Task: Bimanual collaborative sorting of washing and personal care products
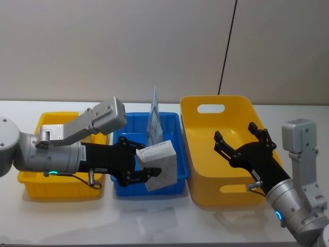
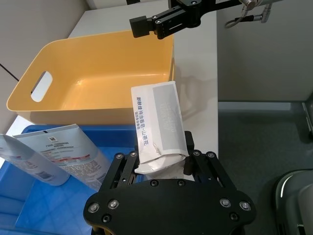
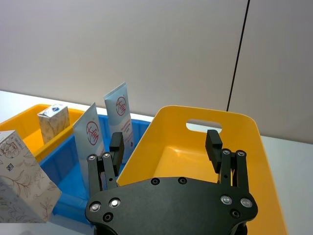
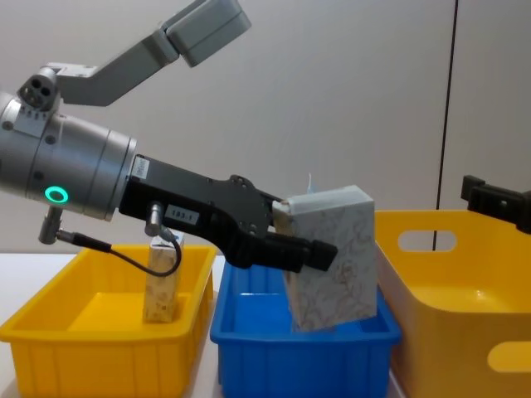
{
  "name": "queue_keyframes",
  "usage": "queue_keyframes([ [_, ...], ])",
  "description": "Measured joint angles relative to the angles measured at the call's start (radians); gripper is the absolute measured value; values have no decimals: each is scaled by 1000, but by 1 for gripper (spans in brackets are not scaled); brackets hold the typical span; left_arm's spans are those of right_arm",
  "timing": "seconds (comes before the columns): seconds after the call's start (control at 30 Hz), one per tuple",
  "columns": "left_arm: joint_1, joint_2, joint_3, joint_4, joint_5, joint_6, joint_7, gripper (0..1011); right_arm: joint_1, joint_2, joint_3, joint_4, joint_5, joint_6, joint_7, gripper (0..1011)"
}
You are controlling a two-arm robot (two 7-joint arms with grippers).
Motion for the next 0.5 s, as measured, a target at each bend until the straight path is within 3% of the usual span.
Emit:
queue_keyframes([
  [0.5,-1,-2,4,4,-4,-6,-4,390,0,0,0,0,0,0,0,1002],
])
